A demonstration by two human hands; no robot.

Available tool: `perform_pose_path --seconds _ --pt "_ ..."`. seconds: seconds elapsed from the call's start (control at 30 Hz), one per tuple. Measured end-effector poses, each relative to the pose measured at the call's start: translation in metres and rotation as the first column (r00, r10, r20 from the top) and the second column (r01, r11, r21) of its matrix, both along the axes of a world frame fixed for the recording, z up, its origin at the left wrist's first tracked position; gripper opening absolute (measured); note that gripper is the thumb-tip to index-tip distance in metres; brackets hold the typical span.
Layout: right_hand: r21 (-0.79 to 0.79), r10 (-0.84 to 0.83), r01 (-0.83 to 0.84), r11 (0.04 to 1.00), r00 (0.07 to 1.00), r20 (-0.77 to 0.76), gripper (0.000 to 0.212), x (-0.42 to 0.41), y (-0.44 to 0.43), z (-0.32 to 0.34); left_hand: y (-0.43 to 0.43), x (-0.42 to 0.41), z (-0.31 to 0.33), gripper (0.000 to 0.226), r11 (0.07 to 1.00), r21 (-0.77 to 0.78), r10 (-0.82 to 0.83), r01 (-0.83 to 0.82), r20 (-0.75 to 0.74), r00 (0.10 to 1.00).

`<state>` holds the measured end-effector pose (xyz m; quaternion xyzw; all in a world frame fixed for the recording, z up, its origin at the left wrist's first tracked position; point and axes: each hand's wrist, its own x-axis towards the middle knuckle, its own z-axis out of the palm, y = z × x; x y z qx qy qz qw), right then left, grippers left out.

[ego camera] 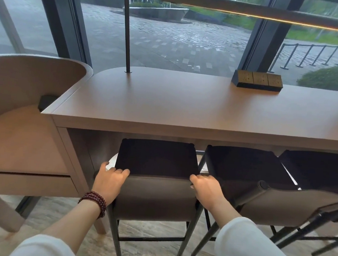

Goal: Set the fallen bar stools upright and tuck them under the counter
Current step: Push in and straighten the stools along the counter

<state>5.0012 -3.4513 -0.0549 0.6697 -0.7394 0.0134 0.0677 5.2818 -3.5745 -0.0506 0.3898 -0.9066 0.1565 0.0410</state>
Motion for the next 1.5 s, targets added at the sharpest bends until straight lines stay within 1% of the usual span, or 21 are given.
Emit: perform_pose_path --seconds 0.1,0.23,0.33,0.37,0.43,0.47,0.5,0.53,0.6,0.63,0.73,0.83,0.93,1.0,1.2,1.37,1.5 --pt "-0.018 -0.007 0.007 1.0 1.0 0.003 0.042 0.0 -0.002 0.001 -0.006 0.001 0.002 0.051 1.0 0.014 -0.004 0.004 -0.016 1.0" --pt "-0.03 -0.019 0.018 0.999 1.0 -0.015 0.041 0.005 -0.006 -0.003 -0.015 0.002 0.0 0.048 0.997 0.077 0.016 -0.016 0.003 1.0" --pt "-0.037 -0.015 0.014 0.999 1.0 -0.018 0.04 0.005 -0.006 -0.004 -0.018 0.004 -0.005 0.046 0.995 0.09 0.033 -0.034 0.009 0.999" --pt "-0.041 -0.008 0.008 0.999 1.0 -0.007 0.039 0.006 -0.006 -0.004 -0.016 0.002 -0.003 0.044 0.994 0.102 0.04 -0.042 0.026 0.999" --pt "-0.027 -0.01 0.01 1.0 1.0 0.009 0.033 0.007 -0.004 -0.001 -0.011 -0.001 0.006 0.034 0.982 0.179 0.058 -0.064 0.037 0.998" --pt "-0.011 -0.01 0.011 1.0 1.0 0.023 0.025 0.008 -0.003 0.002 -0.008 -0.006 0.011 0.03 0.975 0.206 0.081 -0.083 0.016 0.997" --pt "-0.002 -0.019 0.019 1.0 0.999 0.04 0.021 0.009 -0.002 0.003 -0.005 -0.011 0.015 0.032 0.973 0.215 0.087 -0.084 0.0 0.996" --pt "0.008 -0.019 0.019 1.0 0.997 0.069 0.028 0.008 -0.001 0.006 -0.002 -0.018 0.017 0.037 0.966 0.252 0.068 -0.062 -0.015 0.998" --pt "-0.008 -0.016 0.017 1.0 0.982 0.19 0.044 0.008 0.003 0.012 0.004 -0.036 0.017 0.046 0.955 0.294 -0.006 0.045 -0.13 0.991" --pt "-0.04 -0.008 0.018 0.999 0.972 0.236 0.047 0.008 0.005 0.016 0.008 -0.046 0.019 0.048 0.951 0.296 -0.037 0.092 -0.187 0.982" --pt "-0.139 -0.011 0.055 0.989 0.954 0.298 0.047 0.003 0.016 0.027 0.026 -0.08 0.032 0.047 0.932 0.282 -0.14 0.226 -0.294 0.945" --pt "-0.249 -0.044 0.135 0.959 0.94 0.339 0.044 -0.007 0.029 0.035 0.043 -0.112 0.045 0.045 0.91 0.284 -0.172 0.302 -0.403 0.899" --pt "-0.299 -0.096 0.22 0.929 0.921 0.378 0.041 -0.024 0.053 0.044 0.059 -0.141 0.056 0.043 0.888 0.295 -0.188 0.352 -0.465 0.865" --pt "-0.317 -0.127 0.273 0.908 0.902 0.413 0.042 -0.039 0.075 0.049 0.072 -0.163 0.063 0.043 0.876 0.3 -0.209 0.376 -0.466 0.859" --pt "-0.333 -0.226 0.369 0.868 0.889 0.398 0.045 -0.106 0.147 0.052 0.127 -0.235 0.069 0.043 0.85 0.312 -0.243 0.424 -0.482 0.842" --pt "-0.305 -0.282 0.404 0.863 0.884 0.373 0.048 -0.173 0.211 0.056 0.186 -0.307 0.065 0.044 0.848 0.333 -0.226 0.412 -0.475 0.851" --pt "-0.252 -0.332 0.435 0.864 0.87 0.365 0.048 -0.221 0.247 0.054 0.227 -0.351 0.064 0.047 0.847 0.367 -0.197 0.383 -0.454 0.869"
